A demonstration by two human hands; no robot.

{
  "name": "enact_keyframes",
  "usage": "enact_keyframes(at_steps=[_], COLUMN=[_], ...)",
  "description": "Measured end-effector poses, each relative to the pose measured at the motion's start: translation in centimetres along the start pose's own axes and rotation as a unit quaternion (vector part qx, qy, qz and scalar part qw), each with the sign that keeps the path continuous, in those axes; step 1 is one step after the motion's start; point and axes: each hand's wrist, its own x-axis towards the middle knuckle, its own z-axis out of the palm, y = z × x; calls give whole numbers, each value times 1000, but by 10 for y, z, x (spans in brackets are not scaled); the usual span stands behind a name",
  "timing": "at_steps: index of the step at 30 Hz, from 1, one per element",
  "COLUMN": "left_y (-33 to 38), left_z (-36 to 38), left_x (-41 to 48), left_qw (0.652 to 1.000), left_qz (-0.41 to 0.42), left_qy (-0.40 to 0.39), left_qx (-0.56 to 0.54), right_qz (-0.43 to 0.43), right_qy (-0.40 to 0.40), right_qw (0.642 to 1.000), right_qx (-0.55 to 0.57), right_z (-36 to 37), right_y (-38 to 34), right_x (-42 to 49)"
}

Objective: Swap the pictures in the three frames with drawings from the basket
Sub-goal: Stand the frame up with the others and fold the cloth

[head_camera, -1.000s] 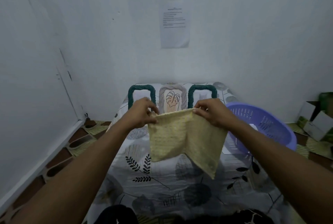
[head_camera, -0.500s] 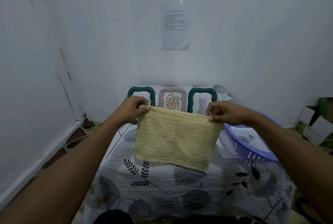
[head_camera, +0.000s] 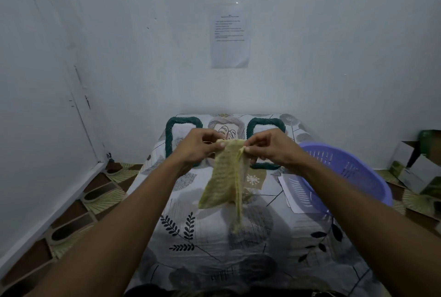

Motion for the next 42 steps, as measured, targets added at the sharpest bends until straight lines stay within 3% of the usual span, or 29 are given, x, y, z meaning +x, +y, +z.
enact_keyframes(at_steps=[5, 19, 22, 25, 27, 32, 36, 40, 42], left_y=[0, -4, -5, -2, -1, -13, -9, -9, -21], left_z=[9, 17, 17, 9, -2, -24, -21, -19, -15], left_x=[-3, -15, -16, -14, -12, 3, 27, 37, 27], left_qw=[999, 993, 998, 999, 999, 992, 948, 937, 953], left_qz=[-6, -9, 11, 19, 19, 26, 101, 153, 144], left_qy=[-13, 1, 22, 22, 25, 33, 63, 119, 91], left_qx=[-53, -119, -51, -25, -15, 120, 294, 289, 250], right_qz=[-55, -56, -56, -27, -7, -5, -37, -105, -100], right_qy=[92, 95, 46, -57, -75, 10, 93, 213, 213], right_qw=[987, 991, 993, 972, 967, 982, 963, 946, 954], right_qx=[-120, -72, -91, -227, -243, -187, -251, -222, -185], right_z=[9, 21, 17, 5, -7, -19, -18, -12, -1], right_y=[3, 6, 7, 14, 21, 26, 21, 22, 31], right_x=[12, 12, 12, 12, 9, 12, 37, 45, 32])
